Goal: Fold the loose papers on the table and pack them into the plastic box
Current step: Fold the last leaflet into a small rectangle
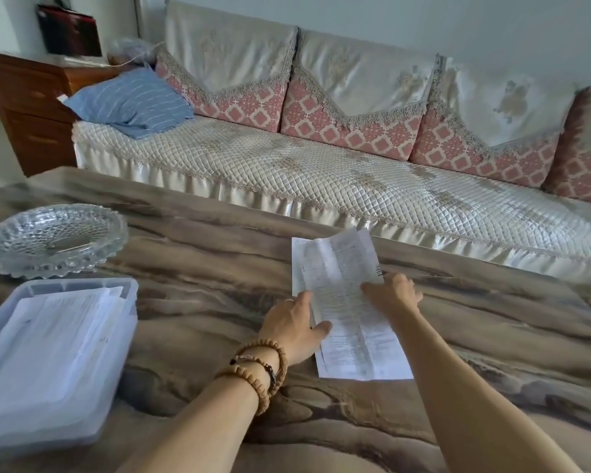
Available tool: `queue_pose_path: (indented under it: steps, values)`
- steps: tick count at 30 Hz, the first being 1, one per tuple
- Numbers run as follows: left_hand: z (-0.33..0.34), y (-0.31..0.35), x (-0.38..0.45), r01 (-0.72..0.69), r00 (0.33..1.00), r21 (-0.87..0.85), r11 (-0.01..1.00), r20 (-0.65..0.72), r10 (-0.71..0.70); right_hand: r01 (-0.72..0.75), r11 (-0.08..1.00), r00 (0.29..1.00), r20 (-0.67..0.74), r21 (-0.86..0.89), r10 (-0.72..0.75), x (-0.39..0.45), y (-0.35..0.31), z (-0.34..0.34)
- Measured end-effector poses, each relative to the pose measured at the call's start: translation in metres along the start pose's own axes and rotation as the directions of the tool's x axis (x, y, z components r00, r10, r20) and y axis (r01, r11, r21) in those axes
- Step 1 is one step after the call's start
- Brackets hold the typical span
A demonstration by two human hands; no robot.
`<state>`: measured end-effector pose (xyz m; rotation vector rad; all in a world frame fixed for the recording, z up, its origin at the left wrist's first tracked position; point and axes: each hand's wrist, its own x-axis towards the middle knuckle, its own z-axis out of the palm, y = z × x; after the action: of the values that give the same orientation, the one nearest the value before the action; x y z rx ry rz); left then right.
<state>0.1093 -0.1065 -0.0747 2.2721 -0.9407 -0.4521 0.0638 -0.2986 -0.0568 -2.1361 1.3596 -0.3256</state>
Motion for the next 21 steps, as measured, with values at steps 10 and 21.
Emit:
queue_pose_path:
  steps: [10, 21]
  values:
    - [0.02, -0.01, 0.002, -0.094, 0.981, 0.25, 0.964, -0.142, 0.133, -0.161, 0.948, 0.983, 0.125, 0.275, 0.131, 0.03, 0.003, -0.002]
    - [-0.006, 0.013, -0.091, 0.095, 0.943, -0.855, 0.51, -0.087, -0.322, -0.282, 0.558, 0.924, 0.064, 0.78, 0.376, -0.108, 0.04, 0.001]
